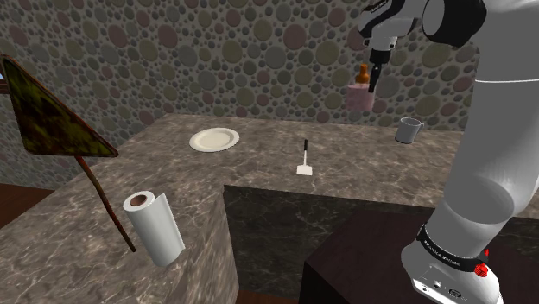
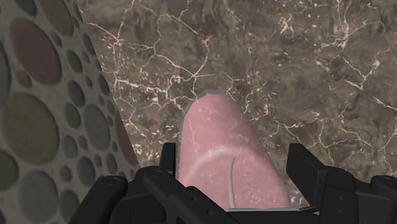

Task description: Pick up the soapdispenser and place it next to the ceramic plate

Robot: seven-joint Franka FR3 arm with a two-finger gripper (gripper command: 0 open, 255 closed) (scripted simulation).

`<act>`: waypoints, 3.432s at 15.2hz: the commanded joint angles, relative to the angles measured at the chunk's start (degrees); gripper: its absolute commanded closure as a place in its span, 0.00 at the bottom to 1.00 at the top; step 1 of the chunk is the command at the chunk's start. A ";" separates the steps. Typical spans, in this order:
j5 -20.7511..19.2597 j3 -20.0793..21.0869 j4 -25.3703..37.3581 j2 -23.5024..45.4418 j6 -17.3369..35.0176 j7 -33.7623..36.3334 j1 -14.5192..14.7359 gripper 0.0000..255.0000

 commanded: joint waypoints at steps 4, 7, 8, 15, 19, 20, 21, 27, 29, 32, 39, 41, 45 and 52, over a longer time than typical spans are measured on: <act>-0.29 -0.20 3.58 -0.25 -3.76 0.18 -0.25 1.00; -0.38 -0.30 5.84 -0.31 -6.04 0.27 -0.43 1.00; -0.39 -0.33 6.63 -0.29 -6.82 0.28 -0.51 1.00; -0.10 -0.50 12.77 0.30 -12.45 0.22 -1.32 1.00; 0.37 -0.58 16.84 1.06 -15.88 0.05 -2.05 1.00; 0.53 -0.59 17.94 1.31 -16.76 0.00 -2.28 1.00; 0.70 -0.60 19.06 1.58 -17.66 -0.06 -2.52 1.00; -3.52 1.14 10.51 -4.30 -13.67 7.60 4.55 1.00; -4.86 2.10 7.59 -6.13 -12.17 10.69 6.87 1.00; -6.45 3.73 3.92 -8.27 -10.18 15.21 9.86 1.00; -8.35 7.84 -1.75 -10.55 -6.43 25.03 15.50 1.00; -8.51 9.00 -2.69 -10.57 -5.53 27.62 16.91 1.00; -8.45 11.26 -3.72 -9.85 -3.91 32.53 19.58 1.00; -7.46 14.96 -2.81 -6.37 -1.77 40.31 23.82 1.00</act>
